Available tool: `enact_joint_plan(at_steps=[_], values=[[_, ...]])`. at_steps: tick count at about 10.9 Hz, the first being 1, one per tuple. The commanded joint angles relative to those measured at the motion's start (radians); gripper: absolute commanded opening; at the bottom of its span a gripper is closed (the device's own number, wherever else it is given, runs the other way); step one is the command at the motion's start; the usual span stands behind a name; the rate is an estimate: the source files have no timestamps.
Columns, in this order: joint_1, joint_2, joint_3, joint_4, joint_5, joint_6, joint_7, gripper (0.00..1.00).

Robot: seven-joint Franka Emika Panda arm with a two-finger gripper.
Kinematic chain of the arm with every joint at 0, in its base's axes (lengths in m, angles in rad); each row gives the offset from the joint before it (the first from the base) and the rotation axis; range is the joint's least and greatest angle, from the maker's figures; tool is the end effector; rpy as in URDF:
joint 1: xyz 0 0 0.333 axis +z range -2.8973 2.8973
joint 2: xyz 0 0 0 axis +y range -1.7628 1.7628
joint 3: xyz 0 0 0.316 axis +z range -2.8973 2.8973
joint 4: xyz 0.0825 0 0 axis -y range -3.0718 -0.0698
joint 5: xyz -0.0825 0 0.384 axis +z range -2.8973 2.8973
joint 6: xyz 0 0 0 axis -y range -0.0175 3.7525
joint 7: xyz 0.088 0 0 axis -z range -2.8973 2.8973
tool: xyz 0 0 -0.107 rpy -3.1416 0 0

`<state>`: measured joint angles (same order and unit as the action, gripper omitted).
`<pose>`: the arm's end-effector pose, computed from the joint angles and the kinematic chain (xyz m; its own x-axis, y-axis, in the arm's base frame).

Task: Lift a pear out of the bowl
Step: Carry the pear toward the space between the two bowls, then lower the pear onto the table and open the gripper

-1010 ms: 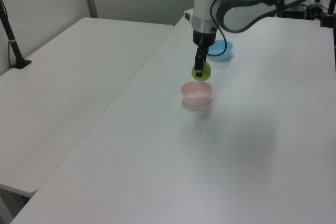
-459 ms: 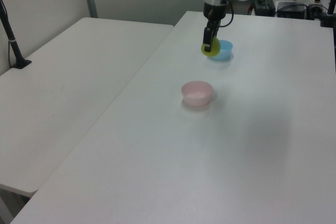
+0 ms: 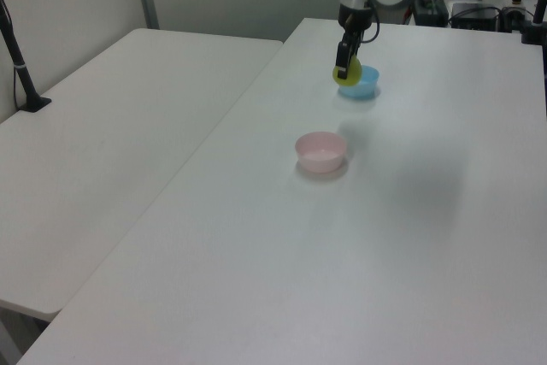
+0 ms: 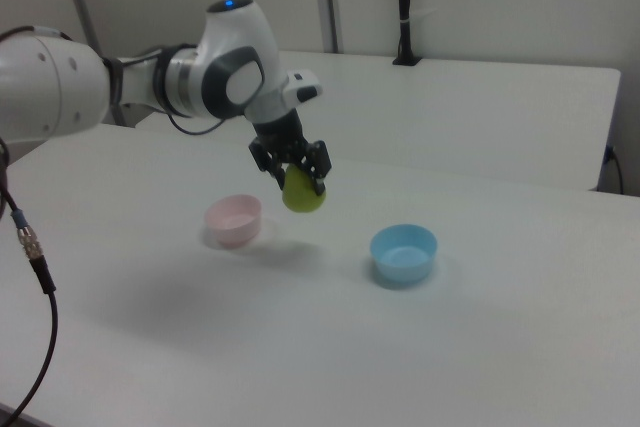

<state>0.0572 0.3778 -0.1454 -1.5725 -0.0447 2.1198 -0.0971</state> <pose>0.6831 -0.0496 0.4425 0.9857 0.0521 0.1603 0.0344 -0.9932 0.1110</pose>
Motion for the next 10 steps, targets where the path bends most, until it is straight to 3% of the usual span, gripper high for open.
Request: enact_joint_plan(at_steps=[1,7,10], values=[[0.001,0.094,0.000,-0.004,0.011,0.125,-0.027,0.50],[0.009,0.179,0.004,-0.006,0.003,0.230,-0.023,0.60],[0.010,0.185,0.006,-0.007,0.003,0.229,-0.018,1.00]])
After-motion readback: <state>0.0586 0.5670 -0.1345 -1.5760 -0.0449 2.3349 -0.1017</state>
